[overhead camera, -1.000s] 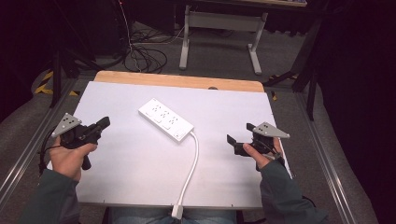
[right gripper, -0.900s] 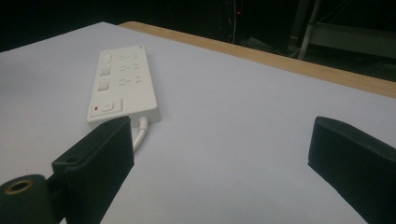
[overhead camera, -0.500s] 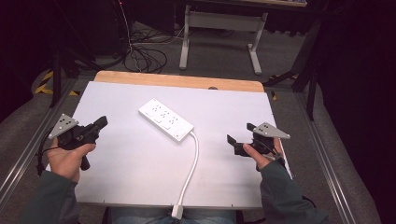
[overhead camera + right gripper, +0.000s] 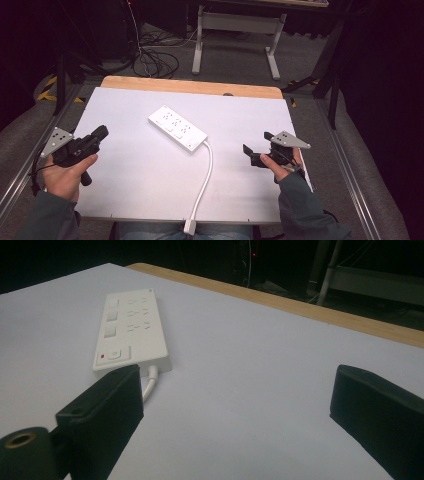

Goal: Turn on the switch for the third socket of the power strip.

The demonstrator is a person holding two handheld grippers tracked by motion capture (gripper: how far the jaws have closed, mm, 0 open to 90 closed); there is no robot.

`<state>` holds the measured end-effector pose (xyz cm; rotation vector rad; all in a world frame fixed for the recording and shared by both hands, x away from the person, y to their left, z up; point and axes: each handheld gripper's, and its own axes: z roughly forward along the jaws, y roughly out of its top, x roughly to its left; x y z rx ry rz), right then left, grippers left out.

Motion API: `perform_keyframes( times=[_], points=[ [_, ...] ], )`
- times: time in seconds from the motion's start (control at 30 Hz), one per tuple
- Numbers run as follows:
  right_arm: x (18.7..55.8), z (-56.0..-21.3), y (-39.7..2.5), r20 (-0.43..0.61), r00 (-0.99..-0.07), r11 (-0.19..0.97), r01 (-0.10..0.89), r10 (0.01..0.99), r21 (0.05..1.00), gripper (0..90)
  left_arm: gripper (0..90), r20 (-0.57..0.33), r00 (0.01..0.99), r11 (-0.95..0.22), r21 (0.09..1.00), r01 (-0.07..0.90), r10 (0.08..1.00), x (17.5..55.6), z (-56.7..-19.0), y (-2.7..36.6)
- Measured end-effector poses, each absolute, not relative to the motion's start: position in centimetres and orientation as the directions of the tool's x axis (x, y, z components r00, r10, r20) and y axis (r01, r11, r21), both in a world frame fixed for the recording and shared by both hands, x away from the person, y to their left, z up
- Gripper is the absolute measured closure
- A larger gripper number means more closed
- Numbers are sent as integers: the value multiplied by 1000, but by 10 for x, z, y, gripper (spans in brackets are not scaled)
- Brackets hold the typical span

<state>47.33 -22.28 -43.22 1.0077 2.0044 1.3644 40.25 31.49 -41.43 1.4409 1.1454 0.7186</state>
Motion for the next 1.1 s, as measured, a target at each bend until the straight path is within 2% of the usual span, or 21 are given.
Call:
perform_keyframes(
  times=[0.23, 0.33, 0.4, 0.43, 0.5, 0.53, 0.73, 0.77, 1.1],
  points=[
    [473, -432, -222, -4, -594, 221, 292, 804, 930, 74, 763, -168, 316, 90, 965, 247, 934, 393, -415, 321],
    [473, -432, -222, -4, -594, 220, 292, 804, 931, 75, 639, -166, 305, 92, 966, 242, 938, 390, -416, 322],
    [473, -432, -222, -4, -595, 220, 292, 804, 931, 75, 608, -166, 295, 94, 965, 243, 941, 388, -415, 322],
    [473, -432, -222, -4, -595, 220, 292, 804, 931, 75, 535, -164, 294, 92, 966, 243, 942, 388, -415, 323],
    [473, -432, -222, -4, -595, 221, 292, 804, 931, 75, 509, -162, 282, 94, 966, 242, 946, 387, -415, 323],
    [473, -432, -222, -4, -595, 221, 292, 804, 931, 75, 453, -165, 282, 96, 966, 242, 945, 386, -415, 323],
    [473, -432, -222, -4, -595, 221, 293, 804, 930, 75, 362, -148, 257, 87, 968, 236, 955, 384, -415, 326],
    [473, -432, -222, -5, -595, 222, 293, 804, 930, 75, 312, -150, 246, 91, 968, 236, 958, 384, -415, 326],
    [473, -433, -222, -6, -591, 227, 299, 807, 927, 76, 169, -136, 252, 73, 968, 242, 958, 381, -418, 326]
  ],
)
